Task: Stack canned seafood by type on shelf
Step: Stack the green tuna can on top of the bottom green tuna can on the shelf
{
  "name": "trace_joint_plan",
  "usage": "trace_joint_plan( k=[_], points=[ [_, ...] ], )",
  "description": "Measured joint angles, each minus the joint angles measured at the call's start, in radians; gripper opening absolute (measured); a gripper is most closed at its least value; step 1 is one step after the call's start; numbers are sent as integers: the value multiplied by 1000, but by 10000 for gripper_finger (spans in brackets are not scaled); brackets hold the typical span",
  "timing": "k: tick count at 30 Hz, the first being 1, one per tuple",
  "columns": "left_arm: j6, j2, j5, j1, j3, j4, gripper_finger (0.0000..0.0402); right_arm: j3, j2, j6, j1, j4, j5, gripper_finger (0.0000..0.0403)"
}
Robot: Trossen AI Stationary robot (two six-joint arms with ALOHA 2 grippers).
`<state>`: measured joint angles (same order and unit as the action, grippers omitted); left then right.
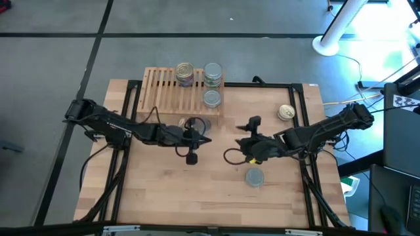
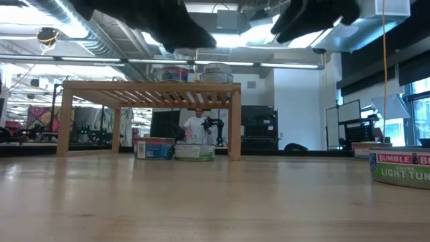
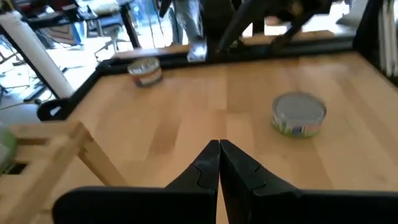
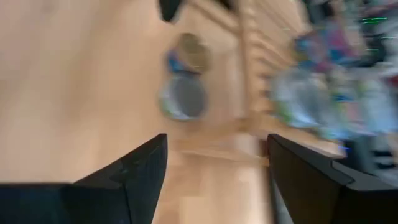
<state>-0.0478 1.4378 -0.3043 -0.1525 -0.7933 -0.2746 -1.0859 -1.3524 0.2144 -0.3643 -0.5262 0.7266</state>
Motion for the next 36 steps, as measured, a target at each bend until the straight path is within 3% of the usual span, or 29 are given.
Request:
trace_joint_plan(
  k=[5, 11, 15, 24, 28, 36],
  points=[
    [-5, 67, 0, -7, 0, 6, 18, 24, -39, -9, 16, -1, -150, 273],
    [24, 142, -1, 1, 0, 5, 82, 85, -51, -9, 25, 4, -161, 273],
    [8, 178, -1, 16, 1, 14, 123, 185, 11, -80, 42, 41, -166, 273],
    [7, 235, -75, 70, 1, 58, 143, 472, 73, -50, 177, 544, -291, 273],
    [7, 266, -79, 92, 1, 60, 143, 499, 23, -34, 221, 676, -369, 273],
    [-34, 326, -103, 117, 1, 65, 143, 499, -141, 48, 226, 901, -408, 273]
  ],
)
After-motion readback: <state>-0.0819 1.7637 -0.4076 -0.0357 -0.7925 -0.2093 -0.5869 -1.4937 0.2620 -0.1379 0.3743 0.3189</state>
